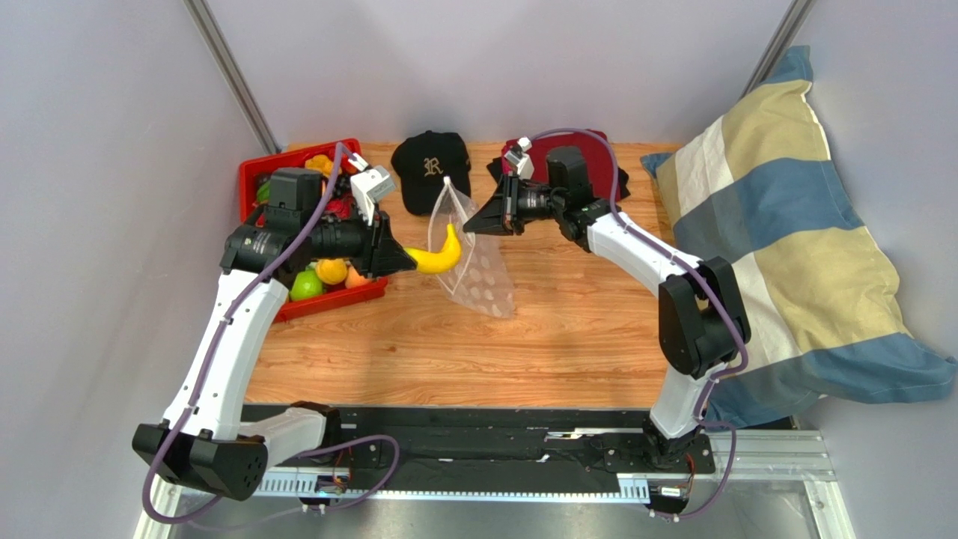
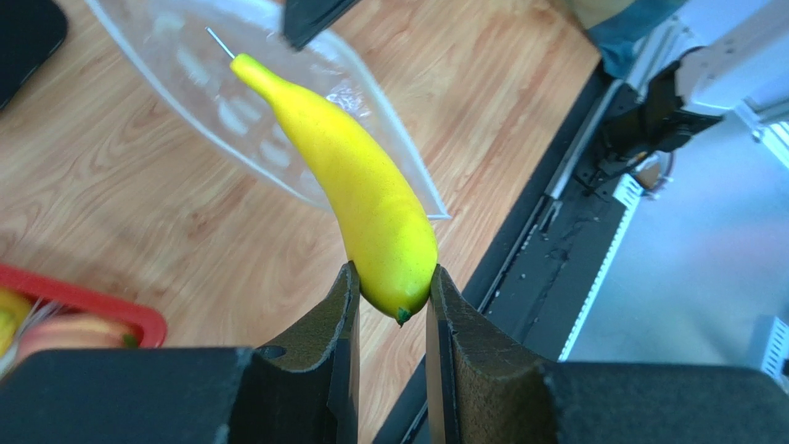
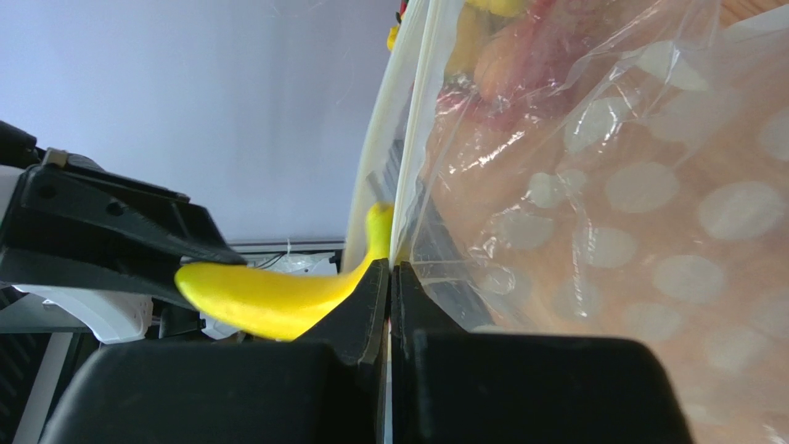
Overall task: Place the food in the zip-top bag and seal the zipper
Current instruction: Place the fake fruit in the zipper food storage bag.
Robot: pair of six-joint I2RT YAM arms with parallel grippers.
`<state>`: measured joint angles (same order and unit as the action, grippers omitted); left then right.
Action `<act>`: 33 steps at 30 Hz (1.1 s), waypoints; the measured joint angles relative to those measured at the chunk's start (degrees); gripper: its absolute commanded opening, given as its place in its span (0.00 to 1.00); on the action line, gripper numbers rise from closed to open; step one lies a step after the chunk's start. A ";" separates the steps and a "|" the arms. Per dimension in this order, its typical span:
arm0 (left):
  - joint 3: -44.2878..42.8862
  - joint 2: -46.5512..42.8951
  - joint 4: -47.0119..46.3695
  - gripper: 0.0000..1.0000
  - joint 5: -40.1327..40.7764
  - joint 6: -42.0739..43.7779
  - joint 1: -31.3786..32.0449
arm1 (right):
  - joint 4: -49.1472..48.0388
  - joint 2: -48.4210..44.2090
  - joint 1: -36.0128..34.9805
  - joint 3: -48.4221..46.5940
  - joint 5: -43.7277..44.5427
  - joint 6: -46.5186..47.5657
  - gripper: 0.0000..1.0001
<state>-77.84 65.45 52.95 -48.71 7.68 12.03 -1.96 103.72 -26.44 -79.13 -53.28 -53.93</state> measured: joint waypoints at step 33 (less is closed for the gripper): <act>4.66 3.13 -16.70 0.83 20.48 -0.98 10.01 | -26.71 1.46 -1.55 3.39 -4.39 -28.57 0.00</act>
<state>-73.19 68.58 36.25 -28.23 6.70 22.04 -28.67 105.19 -27.99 -75.75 -57.67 -82.50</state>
